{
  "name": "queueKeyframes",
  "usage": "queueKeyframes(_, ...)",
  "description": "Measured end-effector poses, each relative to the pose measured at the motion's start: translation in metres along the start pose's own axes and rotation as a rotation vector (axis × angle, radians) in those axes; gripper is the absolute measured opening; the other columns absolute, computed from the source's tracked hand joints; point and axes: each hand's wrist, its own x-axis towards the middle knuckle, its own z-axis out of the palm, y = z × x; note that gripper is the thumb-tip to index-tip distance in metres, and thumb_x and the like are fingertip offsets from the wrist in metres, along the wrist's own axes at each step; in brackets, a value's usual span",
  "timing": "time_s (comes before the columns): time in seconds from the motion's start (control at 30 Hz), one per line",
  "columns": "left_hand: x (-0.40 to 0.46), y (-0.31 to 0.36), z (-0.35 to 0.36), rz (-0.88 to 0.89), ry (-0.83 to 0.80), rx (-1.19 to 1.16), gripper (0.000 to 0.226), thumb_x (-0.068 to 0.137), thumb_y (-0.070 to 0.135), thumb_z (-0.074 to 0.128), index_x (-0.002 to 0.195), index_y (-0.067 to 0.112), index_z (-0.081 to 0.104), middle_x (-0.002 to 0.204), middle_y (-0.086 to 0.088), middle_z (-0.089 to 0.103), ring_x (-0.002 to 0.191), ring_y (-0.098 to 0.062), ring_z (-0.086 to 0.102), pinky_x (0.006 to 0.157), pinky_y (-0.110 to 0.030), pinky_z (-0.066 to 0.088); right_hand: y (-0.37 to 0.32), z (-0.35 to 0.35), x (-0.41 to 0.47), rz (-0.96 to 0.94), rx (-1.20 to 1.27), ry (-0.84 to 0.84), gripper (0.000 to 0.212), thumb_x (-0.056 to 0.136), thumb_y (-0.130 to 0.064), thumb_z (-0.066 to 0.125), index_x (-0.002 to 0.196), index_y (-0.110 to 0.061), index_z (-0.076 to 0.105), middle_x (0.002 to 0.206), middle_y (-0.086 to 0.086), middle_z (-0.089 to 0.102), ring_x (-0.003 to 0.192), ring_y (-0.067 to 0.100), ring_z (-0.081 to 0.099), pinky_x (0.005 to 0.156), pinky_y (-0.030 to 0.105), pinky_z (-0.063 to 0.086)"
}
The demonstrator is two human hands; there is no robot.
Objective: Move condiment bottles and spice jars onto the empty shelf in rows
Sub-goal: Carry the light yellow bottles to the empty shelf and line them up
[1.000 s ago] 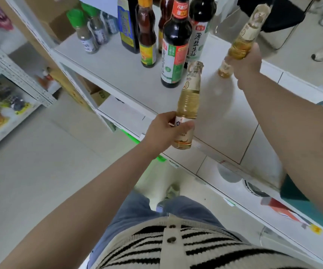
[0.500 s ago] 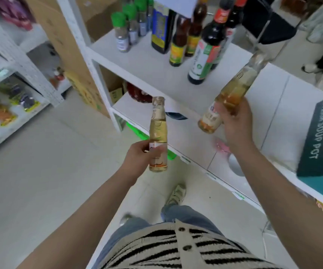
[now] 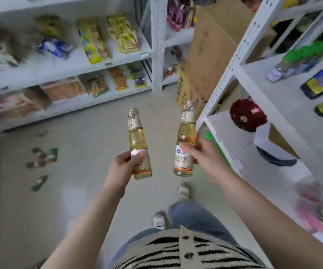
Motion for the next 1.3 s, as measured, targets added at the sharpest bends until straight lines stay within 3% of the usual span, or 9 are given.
queueKeyframes(0.17,0.018,0.008,-0.061,-0.014,0.195,-0.183,0.019,0.086,0.025,0.066,0.092,0.007,0.071,0.082,-0.008,0.067,0.074,-0.021,0.063,0.075,-0.033,0.053,-0.03,0.071,0.067,0.02,-0.069,-0.222,0.012,0.085,-0.013,0.066,0.096,-0.009,0.062,0.081,0.002,0.068,0.065,0.003,0.067,0.054,0.018,0.051)
queueKeyframes(0.43,0.088,0.044,-0.135,-0.073,0.445,-0.358,0.02,0.083,0.029,0.071,0.086,0.01,0.071,0.082,-0.01,0.07,0.071,-0.02,0.066,0.07,-0.029,0.054,-0.087,0.17,0.189,0.015,-0.232,-0.483,0.022,0.084,-0.019,0.069,0.101,-0.007,0.064,0.09,0.009,0.069,0.081,0.021,0.067,0.072,0.038,0.051)
queueKeyframes(0.57,0.111,0.068,-0.173,-0.051,0.54,-0.432,0.019,0.087,0.027,0.065,0.089,0.008,0.07,0.079,-0.008,0.07,0.062,-0.014,0.067,0.058,-0.019,0.055,-0.123,0.223,0.234,-0.004,-0.289,-0.603,0.025,0.085,-0.02,0.068,0.105,-0.005,0.063,0.092,0.008,0.069,0.08,0.019,0.067,0.072,0.034,0.053)
queueKeyframes(0.73,0.138,0.09,-0.228,-0.027,0.632,-0.494,0.024,0.088,0.03,0.064,0.092,0.008,0.07,0.081,-0.01,0.072,0.068,-0.019,0.068,0.064,-0.024,0.055,-0.157,0.299,0.275,-0.013,-0.338,-0.758,0.017,0.085,-0.022,0.068,0.1,-0.016,0.064,0.089,-0.001,0.073,0.079,0.012,0.07,0.072,0.029,0.056)
queueKeyframes(0.87,0.164,0.106,-0.283,0.007,0.66,-0.533,0.023,0.088,0.027,0.064,0.094,0.006,0.07,0.079,-0.01,0.072,0.062,-0.016,0.069,0.054,-0.019,0.053,-0.178,0.364,0.308,-0.047,-0.384,-0.816,0.021,0.084,-0.024,0.069,0.102,-0.016,0.064,0.095,0.002,0.073,0.086,0.015,0.07,0.077,0.032,0.055)
queueKeyframes(1.03,0.206,0.128,-0.376,0.046,0.668,-0.495,0.029,0.089,0.026,0.063,0.098,-0.001,0.069,0.081,-0.011,0.07,0.068,-0.021,0.065,0.061,-0.024,0.055,-0.206,0.455,0.351,-0.074,-0.412,-0.842,0.024,0.083,-0.026,0.069,0.105,-0.017,0.064,0.099,0.001,0.074,0.09,0.015,0.071,0.076,0.031,0.056)
queueKeyframes(1.17,0.229,0.156,-0.458,0.06,0.674,-0.447,0.025,0.09,0.027,0.063,0.092,0.003,0.07,0.076,-0.01,0.069,0.057,-0.01,0.063,0.045,-0.012,0.043,-0.237,0.529,0.378,-0.091,-0.424,-0.836,0.025,0.083,-0.029,0.069,0.105,-0.018,0.063,0.099,0.001,0.074,0.091,0.017,0.071,0.078,0.036,0.057)
queueKeyframes(1.3,0.25,0.186,-0.532,0.081,0.668,-0.447,0.031,0.083,0.037,0.069,0.091,0.006,0.071,0.093,-0.031,0.068,0.069,-0.028,0.064,0.06,-0.029,0.051,-0.267,0.597,0.4,-0.104,-0.393,-0.838,0.024,0.081,-0.031,0.069,0.101,-0.019,0.064,0.098,0.003,0.074,0.09,0.018,0.071,0.078,0.037,0.056)
